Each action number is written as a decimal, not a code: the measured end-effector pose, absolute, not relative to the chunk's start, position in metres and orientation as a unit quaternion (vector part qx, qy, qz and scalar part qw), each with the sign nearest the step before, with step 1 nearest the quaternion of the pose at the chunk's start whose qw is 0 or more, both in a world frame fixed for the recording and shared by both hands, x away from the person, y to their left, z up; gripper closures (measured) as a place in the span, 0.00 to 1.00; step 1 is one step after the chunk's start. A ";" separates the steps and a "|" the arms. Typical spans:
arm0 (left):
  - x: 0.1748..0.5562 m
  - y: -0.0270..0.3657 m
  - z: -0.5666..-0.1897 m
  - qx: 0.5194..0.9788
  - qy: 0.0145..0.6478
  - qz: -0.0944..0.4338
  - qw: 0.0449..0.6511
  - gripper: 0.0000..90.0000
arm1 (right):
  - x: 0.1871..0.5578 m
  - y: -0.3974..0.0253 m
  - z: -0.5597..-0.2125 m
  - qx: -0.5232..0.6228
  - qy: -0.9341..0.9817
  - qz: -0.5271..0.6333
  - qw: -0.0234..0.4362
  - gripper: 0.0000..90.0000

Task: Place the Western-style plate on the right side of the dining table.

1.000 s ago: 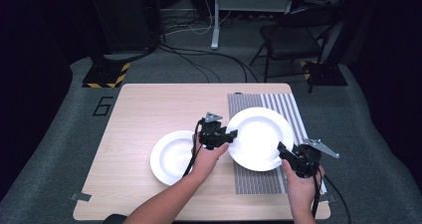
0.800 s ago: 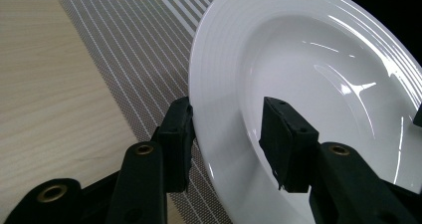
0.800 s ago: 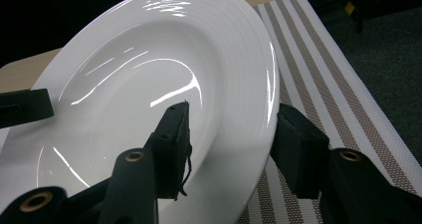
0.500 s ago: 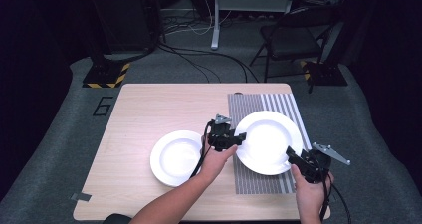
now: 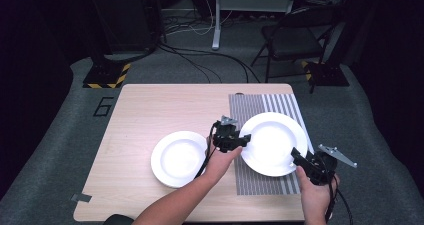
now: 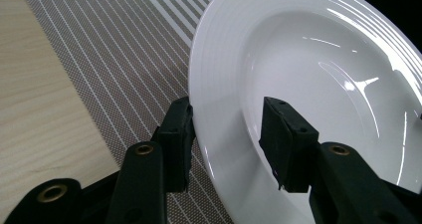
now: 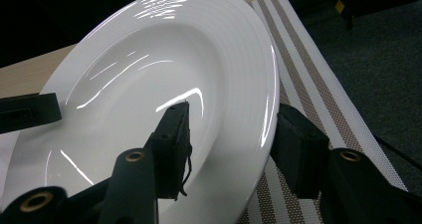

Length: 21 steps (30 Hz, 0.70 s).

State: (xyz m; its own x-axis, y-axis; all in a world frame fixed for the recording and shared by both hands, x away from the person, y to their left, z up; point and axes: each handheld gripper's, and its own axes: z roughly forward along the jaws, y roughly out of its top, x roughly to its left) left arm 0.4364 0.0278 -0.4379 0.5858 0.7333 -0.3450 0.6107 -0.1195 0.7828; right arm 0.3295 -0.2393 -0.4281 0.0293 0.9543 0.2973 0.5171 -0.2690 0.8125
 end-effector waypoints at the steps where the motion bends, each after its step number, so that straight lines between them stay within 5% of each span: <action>1: 0.437 0.028 -0.438 0.746 0.449 0.064 0.487 0.63 | 0.330 -0.239 -0.428 0.674 0.547 0.428 0.252 0.57; 21: 0.459 0.026 -0.437 0.735 0.460 0.060 0.496 0.63 | 0.358 -0.245 -0.425 0.667 0.556 0.426 0.253 0.57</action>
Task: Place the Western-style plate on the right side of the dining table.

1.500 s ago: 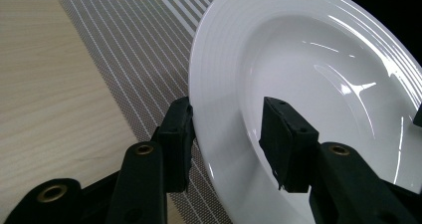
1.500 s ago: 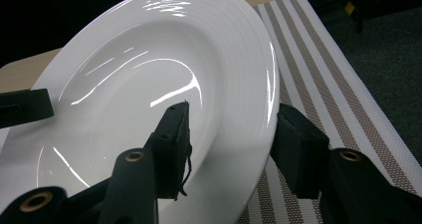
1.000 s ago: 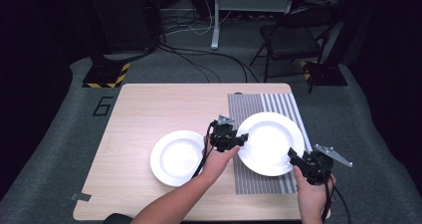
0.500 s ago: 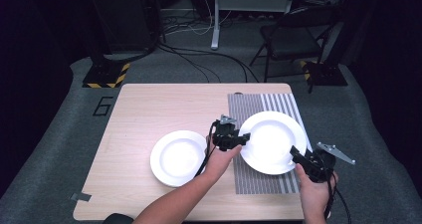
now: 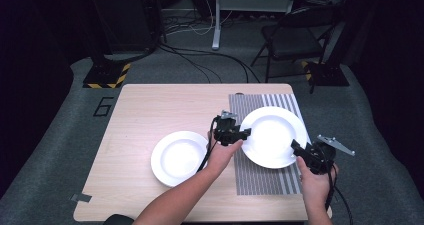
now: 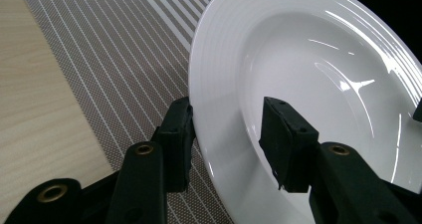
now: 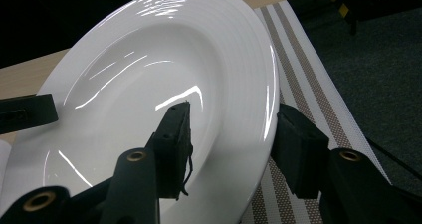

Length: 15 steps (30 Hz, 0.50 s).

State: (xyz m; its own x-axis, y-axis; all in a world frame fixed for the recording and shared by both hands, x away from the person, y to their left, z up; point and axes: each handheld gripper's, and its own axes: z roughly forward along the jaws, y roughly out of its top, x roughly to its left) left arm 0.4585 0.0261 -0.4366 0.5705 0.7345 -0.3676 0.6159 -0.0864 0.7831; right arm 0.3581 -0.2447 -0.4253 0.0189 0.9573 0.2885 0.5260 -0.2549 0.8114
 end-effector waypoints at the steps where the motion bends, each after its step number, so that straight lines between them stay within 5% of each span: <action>1: 0.459 0.027 -0.436 0.734 0.459 0.059 0.496 0.63 | 0.360 -0.245 -0.425 0.669 0.555 0.426 0.251 0.57; 15: 0.473 0.028 -0.439 0.732 0.464 0.066 0.495 0.64 | 0.380 -0.246 -0.428 0.664 0.558 0.432 0.247 0.57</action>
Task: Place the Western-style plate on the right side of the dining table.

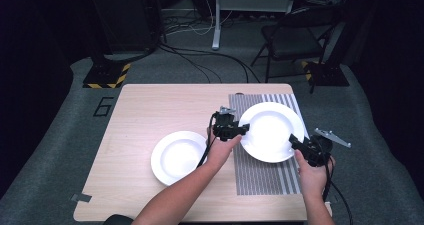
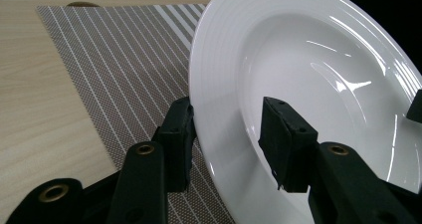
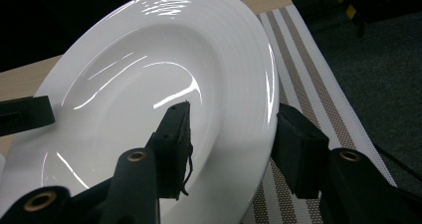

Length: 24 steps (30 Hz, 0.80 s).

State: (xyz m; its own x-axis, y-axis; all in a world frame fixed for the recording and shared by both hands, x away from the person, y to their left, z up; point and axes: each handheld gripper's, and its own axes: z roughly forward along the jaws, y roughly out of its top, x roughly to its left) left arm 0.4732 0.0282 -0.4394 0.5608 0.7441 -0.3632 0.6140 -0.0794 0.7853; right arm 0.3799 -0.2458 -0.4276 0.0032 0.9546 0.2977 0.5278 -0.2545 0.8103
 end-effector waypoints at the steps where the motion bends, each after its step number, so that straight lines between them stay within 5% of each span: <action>1: 0.474 0.028 -0.440 0.735 0.461 0.067 0.493 0.64 | 0.381 -0.247 -0.428 0.663 0.559 0.433 0.247 0.57; 24: 0.486 0.016 -0.461 0.741 0.460 0.071 0.484 0.64 | 0.397 -0.255 -0.463 0.681 0.564 0.404 0.235 0.57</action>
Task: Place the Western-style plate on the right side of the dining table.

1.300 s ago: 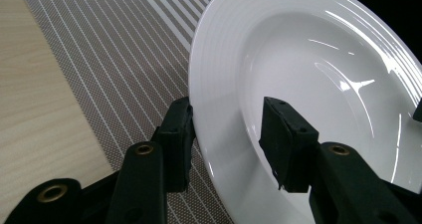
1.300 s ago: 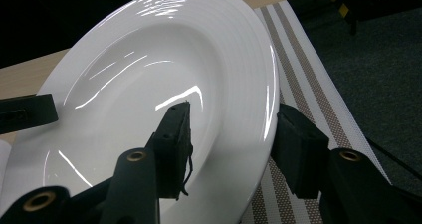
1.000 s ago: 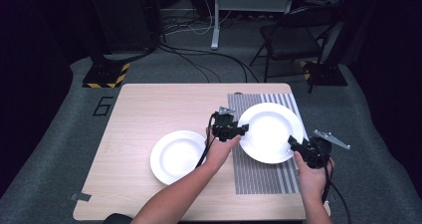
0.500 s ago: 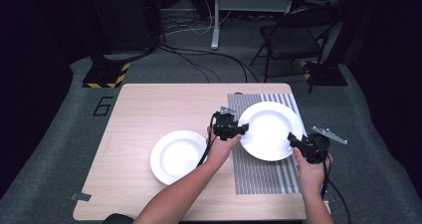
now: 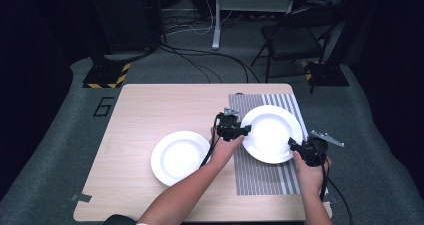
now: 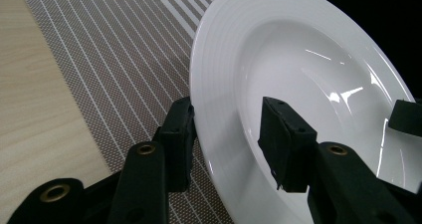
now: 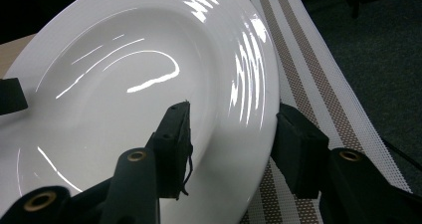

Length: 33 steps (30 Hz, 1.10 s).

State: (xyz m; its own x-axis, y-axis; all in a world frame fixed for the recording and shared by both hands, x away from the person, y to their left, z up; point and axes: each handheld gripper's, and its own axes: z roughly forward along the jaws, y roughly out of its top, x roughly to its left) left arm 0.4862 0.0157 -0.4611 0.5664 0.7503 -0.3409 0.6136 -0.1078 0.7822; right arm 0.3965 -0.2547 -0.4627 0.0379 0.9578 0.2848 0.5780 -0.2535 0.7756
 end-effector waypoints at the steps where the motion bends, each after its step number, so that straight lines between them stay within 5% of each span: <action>1: 0.486 0.016 -0.461 0.741 0.460 0.071 0.484 0.64 | 0.397 -0.255 -0.463 0.681 0.564 0.404 0.235 0.57; 33: 0.493 0.003 -0.488 0.752 0.464 0.069 0.463 0.64 | 0.402 -0.260 -0.487 0.690 0.576 0.368 0.237 0.58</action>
